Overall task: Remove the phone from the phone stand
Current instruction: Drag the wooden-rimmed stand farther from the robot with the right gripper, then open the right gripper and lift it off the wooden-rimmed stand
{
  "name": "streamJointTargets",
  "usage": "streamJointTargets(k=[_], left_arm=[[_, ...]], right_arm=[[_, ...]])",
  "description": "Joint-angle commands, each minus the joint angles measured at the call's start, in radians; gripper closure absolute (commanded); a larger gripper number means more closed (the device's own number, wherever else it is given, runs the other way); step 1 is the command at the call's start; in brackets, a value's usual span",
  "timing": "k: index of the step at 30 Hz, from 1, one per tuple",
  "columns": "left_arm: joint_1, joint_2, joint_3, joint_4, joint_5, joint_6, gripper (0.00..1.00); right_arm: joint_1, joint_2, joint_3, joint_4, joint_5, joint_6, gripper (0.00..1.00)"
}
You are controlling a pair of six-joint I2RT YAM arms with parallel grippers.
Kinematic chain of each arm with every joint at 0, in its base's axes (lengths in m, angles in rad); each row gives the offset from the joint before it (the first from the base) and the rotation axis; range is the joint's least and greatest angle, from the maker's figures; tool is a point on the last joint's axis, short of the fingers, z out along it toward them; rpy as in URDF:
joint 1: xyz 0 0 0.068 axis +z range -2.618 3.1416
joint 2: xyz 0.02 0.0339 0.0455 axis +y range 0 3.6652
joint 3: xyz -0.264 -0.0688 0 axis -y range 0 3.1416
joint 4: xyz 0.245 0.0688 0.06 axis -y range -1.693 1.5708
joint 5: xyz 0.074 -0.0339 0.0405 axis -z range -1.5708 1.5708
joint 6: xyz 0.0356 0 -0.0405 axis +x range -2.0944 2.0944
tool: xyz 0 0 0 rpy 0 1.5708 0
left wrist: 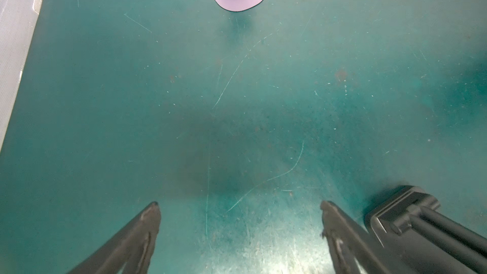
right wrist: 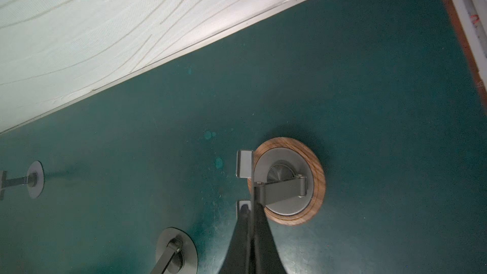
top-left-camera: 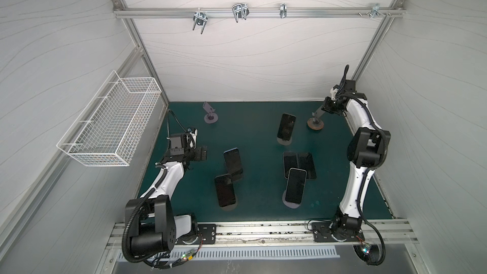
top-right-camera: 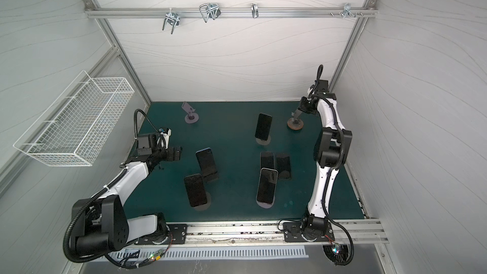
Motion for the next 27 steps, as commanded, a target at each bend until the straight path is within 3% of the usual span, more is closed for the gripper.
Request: streamJointTargets(k=[1,7,16,27], left_arm=[[0.005,-0.019,-0.004,0.033,0.013,0.023,0.04],[0.006,-0.007,0.007,0.026,0.012,0.023,0.04],[0.005,-0.014,0.001,0.029,0.015,0.025,0.04],[0.005,-0.022,-0.004,0.025,0.022,0.030,0.04]], right_arm=[[-0.004,0.006,-0.004,-0.002,-0.026,-0.017,1.00],[-0.009,0.004,-0.001,-0.001,-0.025,-0.008,0.99],[-0.013,-0.040,-0.013,-0.005,-0.012,-0.001,0.67],[0.003,-0.221,-0.074,-0.014,0.104,0.049,0.53]])
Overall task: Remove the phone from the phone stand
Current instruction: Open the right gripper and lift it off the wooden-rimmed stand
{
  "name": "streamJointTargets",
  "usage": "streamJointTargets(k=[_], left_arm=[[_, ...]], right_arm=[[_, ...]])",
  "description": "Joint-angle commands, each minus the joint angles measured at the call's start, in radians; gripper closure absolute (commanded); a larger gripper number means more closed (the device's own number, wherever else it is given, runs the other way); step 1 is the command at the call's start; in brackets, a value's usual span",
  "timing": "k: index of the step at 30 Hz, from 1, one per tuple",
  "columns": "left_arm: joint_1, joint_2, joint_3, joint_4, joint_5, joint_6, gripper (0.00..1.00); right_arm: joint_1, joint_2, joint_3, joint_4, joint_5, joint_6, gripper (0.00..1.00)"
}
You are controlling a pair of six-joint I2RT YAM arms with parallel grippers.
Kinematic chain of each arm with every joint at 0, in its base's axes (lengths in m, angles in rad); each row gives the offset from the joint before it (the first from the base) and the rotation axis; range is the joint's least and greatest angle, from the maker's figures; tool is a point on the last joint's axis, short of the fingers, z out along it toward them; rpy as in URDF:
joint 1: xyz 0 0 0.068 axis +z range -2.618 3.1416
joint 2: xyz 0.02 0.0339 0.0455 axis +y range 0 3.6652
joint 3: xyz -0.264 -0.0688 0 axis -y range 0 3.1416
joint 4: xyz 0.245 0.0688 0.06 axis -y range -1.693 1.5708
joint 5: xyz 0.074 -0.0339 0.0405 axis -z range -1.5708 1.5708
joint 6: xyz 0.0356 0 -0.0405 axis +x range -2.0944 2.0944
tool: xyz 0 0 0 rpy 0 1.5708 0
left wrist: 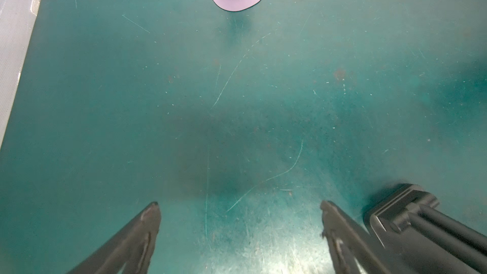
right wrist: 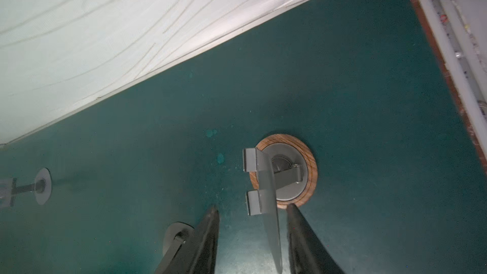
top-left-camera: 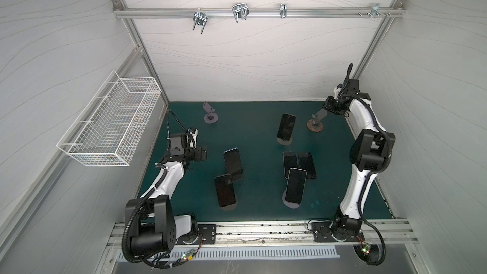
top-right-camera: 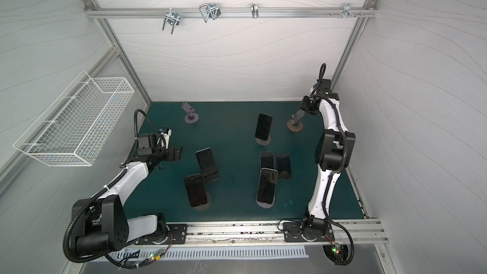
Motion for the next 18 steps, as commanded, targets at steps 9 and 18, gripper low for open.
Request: streamJointTargets(k=[9,18], left_arm=[[0.006,-0.041,-0.021,0.047,-0.012,0.005,0.04],[0.006,-0.057,-0.034,0.059,-0.028,0.000,0.02]], right_arm=[[0.154,-0.356,-0.248,0.095,0.325,-0.081,0.20],[0.275,-0.634,-0.519,0.243,0.481,-0.110,0.01]])
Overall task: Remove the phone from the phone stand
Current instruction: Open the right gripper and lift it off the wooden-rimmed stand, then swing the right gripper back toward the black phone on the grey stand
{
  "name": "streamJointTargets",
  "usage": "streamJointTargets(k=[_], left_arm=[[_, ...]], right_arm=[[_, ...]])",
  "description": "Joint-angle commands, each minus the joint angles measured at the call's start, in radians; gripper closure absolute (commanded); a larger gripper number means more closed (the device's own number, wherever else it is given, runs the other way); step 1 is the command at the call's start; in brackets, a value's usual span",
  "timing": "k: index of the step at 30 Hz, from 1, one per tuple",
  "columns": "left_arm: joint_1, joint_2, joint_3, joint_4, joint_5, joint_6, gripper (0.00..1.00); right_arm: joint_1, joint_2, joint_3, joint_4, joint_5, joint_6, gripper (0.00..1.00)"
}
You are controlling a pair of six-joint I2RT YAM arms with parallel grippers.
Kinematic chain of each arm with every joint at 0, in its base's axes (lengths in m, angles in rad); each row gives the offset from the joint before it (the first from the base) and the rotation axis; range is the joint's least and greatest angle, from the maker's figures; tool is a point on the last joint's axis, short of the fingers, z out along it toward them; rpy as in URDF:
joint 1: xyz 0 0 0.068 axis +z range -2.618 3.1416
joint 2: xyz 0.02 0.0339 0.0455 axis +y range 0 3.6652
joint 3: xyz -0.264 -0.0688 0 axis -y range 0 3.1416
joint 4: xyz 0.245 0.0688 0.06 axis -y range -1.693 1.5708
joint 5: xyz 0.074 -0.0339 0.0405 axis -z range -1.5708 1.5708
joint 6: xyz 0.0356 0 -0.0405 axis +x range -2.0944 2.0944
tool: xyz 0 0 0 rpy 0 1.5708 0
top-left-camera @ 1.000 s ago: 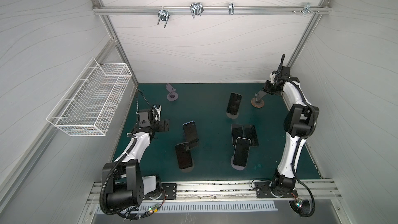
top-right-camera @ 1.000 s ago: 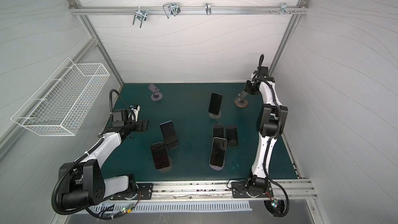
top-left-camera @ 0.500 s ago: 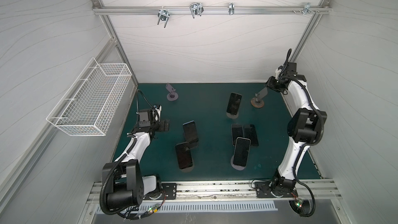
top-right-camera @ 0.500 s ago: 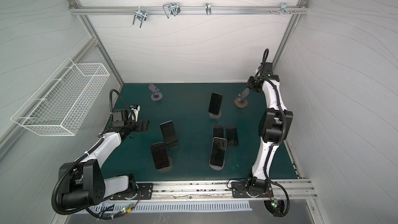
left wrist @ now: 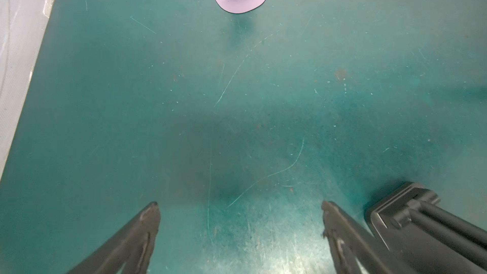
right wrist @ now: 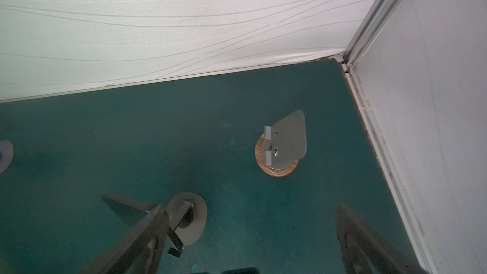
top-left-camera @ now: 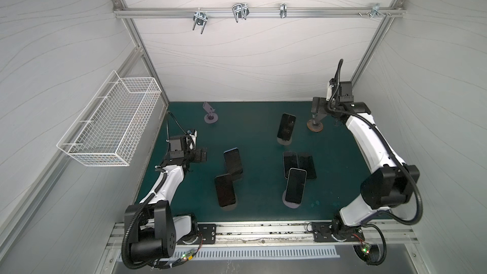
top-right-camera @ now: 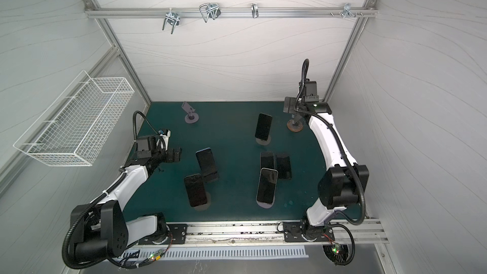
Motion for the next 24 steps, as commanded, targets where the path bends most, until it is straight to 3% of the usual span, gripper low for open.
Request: streamJointTargets(k=[1,5,12,17,21,24], left_arm=[[0.005,-0.012,0.006,0.041,-0.010,0.006,0.02],[0.006,-0.012,0.007,0.041,-0.014,0.005,0.02],[0.005,-0.009,0.009,0.039,-0.016,0.003,0.00],[0.006,-0.001,0.013,0.037,-0.015,0.004,0.00],[0.005,0.004,0.017,0.031,-0.009,0.008,0.00],[0.005,0.010,0.023,0.026,-0.006,0.011,0.00]], right_arm=[[0.000,-0.118,-0.072,0.077,0.010,-0.030,0.01],[0.016,-0.143,-0.085,0.004,-0.103,0.005,0.01],[0.163,-0.128,-0.073,-0.124,0.047,0.168,0.01],[0.214,-0.108,-0.070,-0.182,-0.002,0.316,0.01],[0.286,-0.078,-0.087,-0.169,0.080,0.356,0.01],[0.318,-0.046,-0.089,-0.154,0.076,0.383,0.01]])
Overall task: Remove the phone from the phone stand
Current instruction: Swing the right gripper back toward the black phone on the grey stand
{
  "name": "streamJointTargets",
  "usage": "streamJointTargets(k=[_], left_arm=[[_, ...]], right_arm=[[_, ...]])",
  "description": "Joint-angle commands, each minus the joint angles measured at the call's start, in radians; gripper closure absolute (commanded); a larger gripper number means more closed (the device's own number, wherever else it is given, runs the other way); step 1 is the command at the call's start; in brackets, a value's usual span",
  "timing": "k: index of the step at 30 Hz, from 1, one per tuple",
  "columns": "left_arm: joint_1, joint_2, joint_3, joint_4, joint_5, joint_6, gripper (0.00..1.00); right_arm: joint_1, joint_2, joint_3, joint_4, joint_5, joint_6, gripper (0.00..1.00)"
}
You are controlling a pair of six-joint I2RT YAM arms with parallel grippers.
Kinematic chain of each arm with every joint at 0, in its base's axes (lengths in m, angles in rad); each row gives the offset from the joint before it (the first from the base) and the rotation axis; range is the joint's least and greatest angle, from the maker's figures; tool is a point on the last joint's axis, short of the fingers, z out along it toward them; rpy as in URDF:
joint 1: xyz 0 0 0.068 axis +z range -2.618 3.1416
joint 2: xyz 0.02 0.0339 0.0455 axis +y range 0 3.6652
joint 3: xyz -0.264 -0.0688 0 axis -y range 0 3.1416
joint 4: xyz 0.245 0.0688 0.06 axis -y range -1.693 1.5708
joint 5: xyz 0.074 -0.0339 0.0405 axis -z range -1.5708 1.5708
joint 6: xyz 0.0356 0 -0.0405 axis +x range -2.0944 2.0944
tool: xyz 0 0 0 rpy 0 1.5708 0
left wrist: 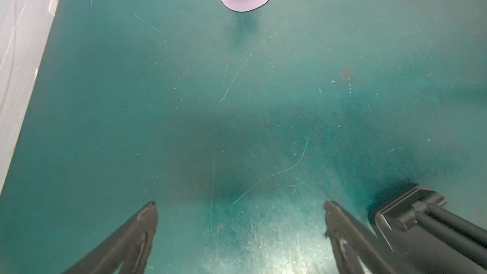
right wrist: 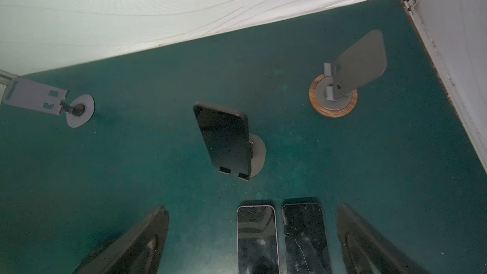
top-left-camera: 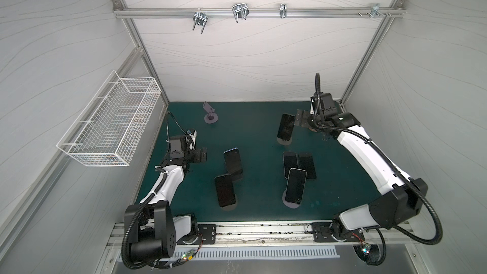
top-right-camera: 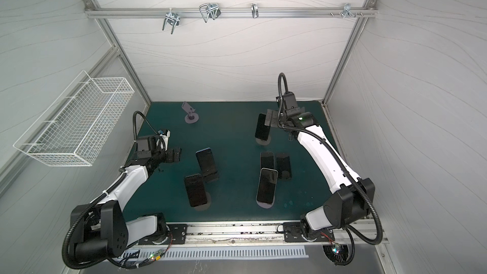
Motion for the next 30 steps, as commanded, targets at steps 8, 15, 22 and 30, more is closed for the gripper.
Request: streamJointTargets(k=[8,15,22,30], left_arm=[[0.006,0.011,0.025,0.026,0.009,0.014,0.01],[0.005,0.009,0.023,0.026,0.007,0.014,0.01],[0.006,0.008,0.022,0.027,0.010,0.015,0.01],[0.005,0.011,0.027,0.024,0.013,0.017,0.02]], right_arm=[[0.042,0.132,0.008,0.034,0.030,0.122,0.01],[0.047,0.245,0.091,0.040,0.046,0.135,0.01],[0.052,0.352,0.184,0.038,0.101,0.128,0.01],[0.055,0.431,0.241,0.047,0.107,0.102,0.01]])
